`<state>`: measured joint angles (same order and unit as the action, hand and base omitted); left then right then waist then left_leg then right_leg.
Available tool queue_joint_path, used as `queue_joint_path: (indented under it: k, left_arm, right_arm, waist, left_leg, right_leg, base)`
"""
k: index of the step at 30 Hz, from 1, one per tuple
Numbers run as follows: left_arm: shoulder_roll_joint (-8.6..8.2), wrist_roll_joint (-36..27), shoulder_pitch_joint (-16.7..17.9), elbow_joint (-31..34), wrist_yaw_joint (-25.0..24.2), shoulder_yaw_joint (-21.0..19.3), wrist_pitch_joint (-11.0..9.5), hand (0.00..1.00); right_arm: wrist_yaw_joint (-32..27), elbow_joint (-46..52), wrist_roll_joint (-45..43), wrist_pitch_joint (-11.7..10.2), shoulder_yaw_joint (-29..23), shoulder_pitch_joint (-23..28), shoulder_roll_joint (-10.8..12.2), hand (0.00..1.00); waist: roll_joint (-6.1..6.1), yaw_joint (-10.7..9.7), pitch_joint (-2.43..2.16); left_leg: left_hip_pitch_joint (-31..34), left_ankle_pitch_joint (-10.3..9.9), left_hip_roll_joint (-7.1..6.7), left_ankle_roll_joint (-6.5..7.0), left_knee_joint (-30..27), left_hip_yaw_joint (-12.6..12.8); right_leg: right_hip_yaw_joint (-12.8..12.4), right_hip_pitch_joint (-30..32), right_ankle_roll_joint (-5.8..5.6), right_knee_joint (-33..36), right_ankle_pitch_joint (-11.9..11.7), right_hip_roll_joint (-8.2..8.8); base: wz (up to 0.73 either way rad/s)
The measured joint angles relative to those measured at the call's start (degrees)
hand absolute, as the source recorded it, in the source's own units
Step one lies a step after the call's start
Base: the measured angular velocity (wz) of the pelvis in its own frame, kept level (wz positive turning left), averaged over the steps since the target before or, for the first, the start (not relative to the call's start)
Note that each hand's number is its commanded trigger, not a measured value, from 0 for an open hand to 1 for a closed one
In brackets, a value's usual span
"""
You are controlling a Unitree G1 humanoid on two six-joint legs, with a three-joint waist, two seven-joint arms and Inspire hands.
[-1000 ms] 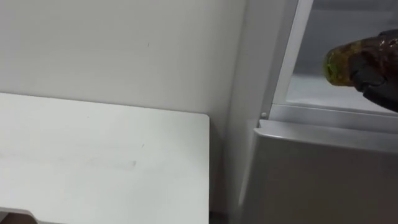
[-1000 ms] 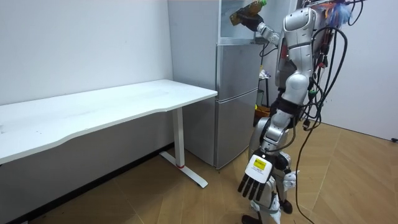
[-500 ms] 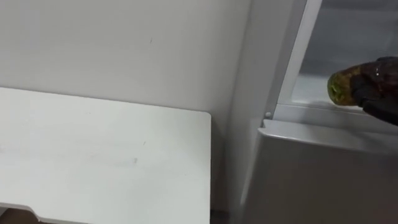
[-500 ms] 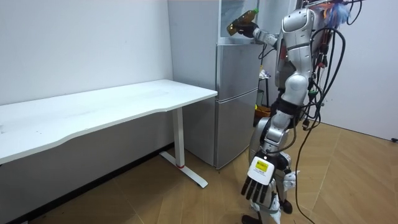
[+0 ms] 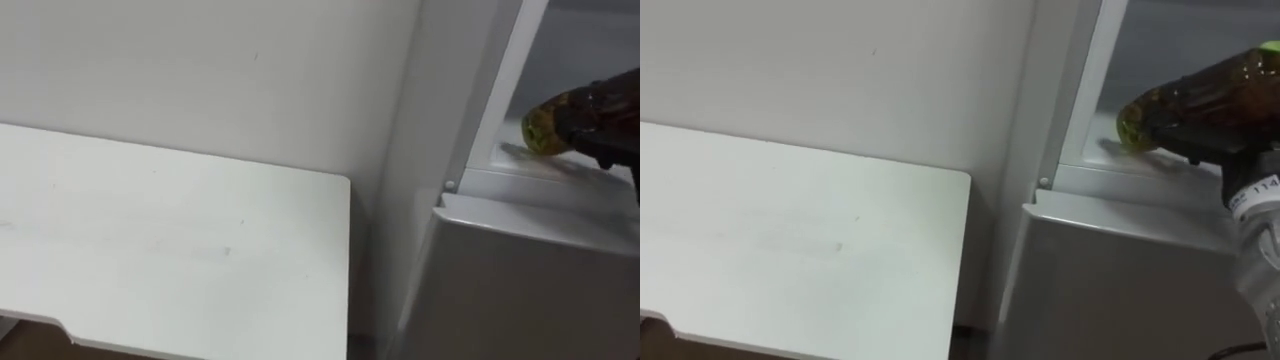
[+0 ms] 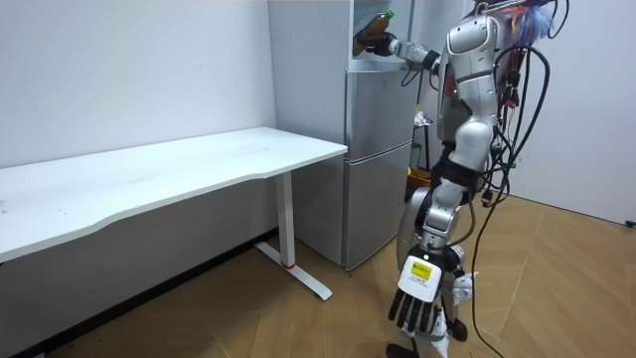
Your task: Put the bottle in the upper fridge
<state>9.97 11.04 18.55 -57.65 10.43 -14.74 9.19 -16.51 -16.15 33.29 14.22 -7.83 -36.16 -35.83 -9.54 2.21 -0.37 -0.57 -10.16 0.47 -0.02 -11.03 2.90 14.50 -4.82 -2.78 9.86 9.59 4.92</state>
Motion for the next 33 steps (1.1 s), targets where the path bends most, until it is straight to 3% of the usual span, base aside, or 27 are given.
queue_joint_path:
  k: [10,12,21,26,33]
  left_arm:
    - [0.19,0.01,0.44,0.59,-0.93,-0.26,1.82,0.0]
    - [0.16,0.11,1.09,2.54,-1.02,-0.41,2.65,0.0]
    - [0.44,1.58,1.08,5.44,-0.94,-1.07,4.25,0.0]
    - [0.43,2.06,1.11,5.26,-0.98,-1.1,5.33,0.0]
    - [0.4,2.07,0.98,4.86,-1.11,-1.09,5.58,0.0]
  right_arm:
    - [2.29,-10.28,6.89,0.96,2.24,-3.53,-2.9,1.0]
    - [3.02,-12.57,6.96,2.24,2.28,-6.03,-2.94,1.0]
    - [4.82,-15.78,6.11,5.81,4.62,-12.68,-3.13,1.0]
    - [5.99,-19.08,3.88,5.98,4.92,-16.05,-3.18,1.0]
    - [9.04,-21.98,3.31,5.94,6.79,-16.97,-4.56,1.0]
  waist:
    - [-1.15,1.14,-0.63]
    - [-1.17,0.98,-0.64]
    - [-1.06,1.0,-0.8]
    - [-0.56,1.1,-0.99]
    - [0.01,1.05,-0.96]
  left_leg:
    - [0.49,0.0,-0.09,-0.01,-0.34,-1.05]
    - [1.01,0.0,-0.1,-0.02,-0.51,-1.21]
    - [2.02,0.05,-0.17,-0.09,-0.8,-1.43]
    - [1.98,0.06,-0.18,-0.08,-0.85,-1.55]
    - [1.97,0.07,-0.21,-0.09,-0.87,-2.06]
  right_leg:
    - [1.38,-0.14,0.0,-0.05,0.0,0.02]
    - [1.41,0.22,0.0,-0.08,0.0,0.0]
    - [1.44,1.11,0.01,-0.09,-0.01,-0.02]
    - [1.59,1.0,0.01,-0.15,-0.01,-0.02]
    - [2.66,0.75,0.01,-0.21,0.0,0.03]
  base:
    - [0.05]
    - [0.02]
    - [0.0]
    - [0.0]
    - [0.02]
